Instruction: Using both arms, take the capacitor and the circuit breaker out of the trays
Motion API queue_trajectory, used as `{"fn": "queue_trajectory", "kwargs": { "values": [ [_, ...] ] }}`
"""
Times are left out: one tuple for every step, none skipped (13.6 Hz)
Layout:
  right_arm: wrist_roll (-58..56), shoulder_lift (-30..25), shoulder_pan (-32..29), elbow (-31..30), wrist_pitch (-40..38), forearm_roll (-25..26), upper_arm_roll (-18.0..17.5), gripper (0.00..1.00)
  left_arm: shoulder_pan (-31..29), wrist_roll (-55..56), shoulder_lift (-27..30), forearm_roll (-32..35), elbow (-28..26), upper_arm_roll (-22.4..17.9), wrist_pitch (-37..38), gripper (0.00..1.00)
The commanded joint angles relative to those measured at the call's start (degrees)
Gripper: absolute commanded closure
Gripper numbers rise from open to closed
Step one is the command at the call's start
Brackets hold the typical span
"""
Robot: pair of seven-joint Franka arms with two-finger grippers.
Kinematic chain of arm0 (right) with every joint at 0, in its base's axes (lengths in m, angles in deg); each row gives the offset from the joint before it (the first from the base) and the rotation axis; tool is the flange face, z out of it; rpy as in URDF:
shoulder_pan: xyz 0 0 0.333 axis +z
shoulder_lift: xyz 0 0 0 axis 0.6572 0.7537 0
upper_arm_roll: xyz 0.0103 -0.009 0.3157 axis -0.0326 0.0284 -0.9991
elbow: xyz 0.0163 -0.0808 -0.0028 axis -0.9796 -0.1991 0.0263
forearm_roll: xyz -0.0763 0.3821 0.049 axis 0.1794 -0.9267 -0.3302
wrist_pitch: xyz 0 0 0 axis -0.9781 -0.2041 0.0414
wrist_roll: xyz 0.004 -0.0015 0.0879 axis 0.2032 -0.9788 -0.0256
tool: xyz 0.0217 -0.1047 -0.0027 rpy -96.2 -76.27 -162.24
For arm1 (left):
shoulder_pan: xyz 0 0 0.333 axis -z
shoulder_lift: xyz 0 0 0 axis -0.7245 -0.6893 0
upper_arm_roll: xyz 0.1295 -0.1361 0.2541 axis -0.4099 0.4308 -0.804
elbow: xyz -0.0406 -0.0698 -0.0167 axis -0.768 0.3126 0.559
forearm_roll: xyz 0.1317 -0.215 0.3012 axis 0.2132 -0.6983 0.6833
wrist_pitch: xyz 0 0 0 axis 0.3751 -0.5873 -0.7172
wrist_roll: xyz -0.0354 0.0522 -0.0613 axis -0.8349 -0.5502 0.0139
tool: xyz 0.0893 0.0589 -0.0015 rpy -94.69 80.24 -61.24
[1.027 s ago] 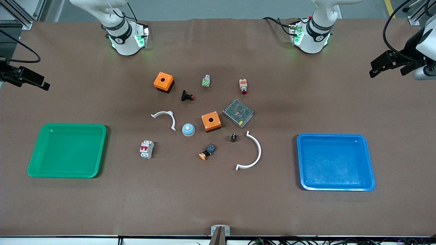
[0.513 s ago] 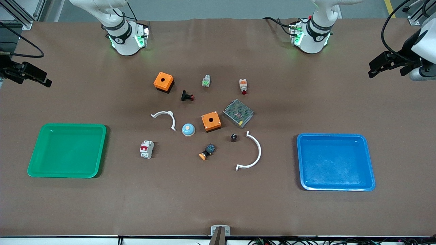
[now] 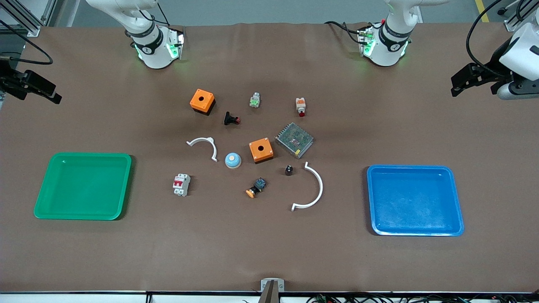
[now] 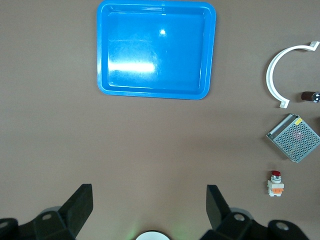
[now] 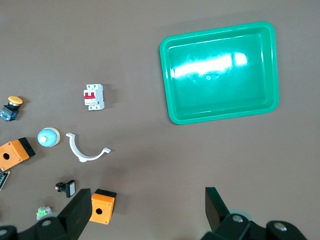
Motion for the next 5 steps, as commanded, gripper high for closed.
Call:
{"fn": "queue_trajectory", "kwargs": {
  "values": [
    [0.53,-2.28,-1.21,-2.76,1.43,2.82,-1.59,0.0,-0.48,-1.33,0.04,-0.94,0.22,-0.08,-0.69,0.0],
    [0.53,-2.28,-1.3,-2.76,1.35,3.1,-1.76,0.0,-0.48,-1.42,-0.14,-1.02,0.75,-0.08,-0.69,0.0],
    [0.53,-2.2,-1.3,-2.76,1.35,3.1,-1.77,0.0,-0.31,-1.51,-1.1,-0.94,1.8,-0.08,-0.61,0.0],
    [0.53,-2.11,-1.3,-2.76,1.26,3.1,-1.77,0.0,-0.13,-1.25,-1.28,-0.59,2.33,0.09,-0.52,0.0],
    [0.53,-2.02,-1.3,-2.76,1.08,3.01,-1.77,0.0,-0.04,-1.16,-1.2,-0.5,2.33,0.27,-0.43,0.0]
  ]
}}
